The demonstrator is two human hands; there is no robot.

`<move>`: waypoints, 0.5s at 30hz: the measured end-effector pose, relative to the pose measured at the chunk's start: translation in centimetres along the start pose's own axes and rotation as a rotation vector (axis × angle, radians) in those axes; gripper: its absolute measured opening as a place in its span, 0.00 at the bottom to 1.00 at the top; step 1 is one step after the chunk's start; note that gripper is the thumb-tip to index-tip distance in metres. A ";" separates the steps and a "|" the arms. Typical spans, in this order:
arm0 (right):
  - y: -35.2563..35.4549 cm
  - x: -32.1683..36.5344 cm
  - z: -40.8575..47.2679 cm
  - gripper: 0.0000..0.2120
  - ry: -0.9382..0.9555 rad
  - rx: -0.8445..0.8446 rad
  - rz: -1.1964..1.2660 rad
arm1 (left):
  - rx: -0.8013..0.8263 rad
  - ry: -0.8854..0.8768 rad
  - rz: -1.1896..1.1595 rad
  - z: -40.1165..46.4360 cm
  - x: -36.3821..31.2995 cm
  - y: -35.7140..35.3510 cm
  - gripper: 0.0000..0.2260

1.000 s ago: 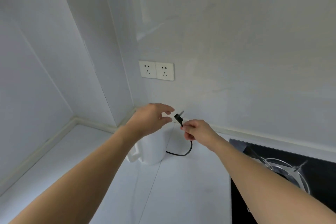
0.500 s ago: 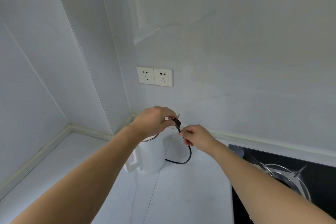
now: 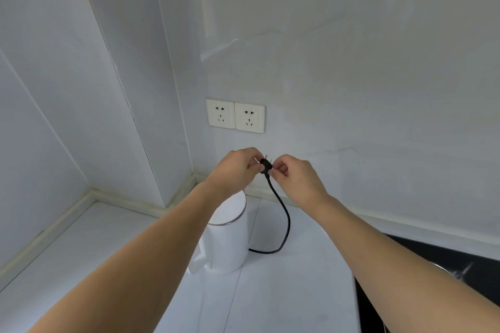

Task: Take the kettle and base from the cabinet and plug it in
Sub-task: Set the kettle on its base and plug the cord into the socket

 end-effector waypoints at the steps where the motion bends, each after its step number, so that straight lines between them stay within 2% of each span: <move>1: -0.4 0.0 0.8 0.07 0.001 -0.013 0.000 | -0.011 0.003 -0.018 0.7 0.6 0.0 0.06; 15: -5.1 0.0 9.7 0.05 0.042 -0.099 0.035 | -0.165 0.039 -0.198 9.2 6.0 -1.1 0.11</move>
Point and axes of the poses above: each hand's wrist, its own z-axis towards the middle knuckle, its own y-axis out of the back of the hand, x = y × z, the point moved 4 cm from there along z, towards the middle knuckle, and after that the axes turned 8 degrees about -x, right-handed, at the moved point
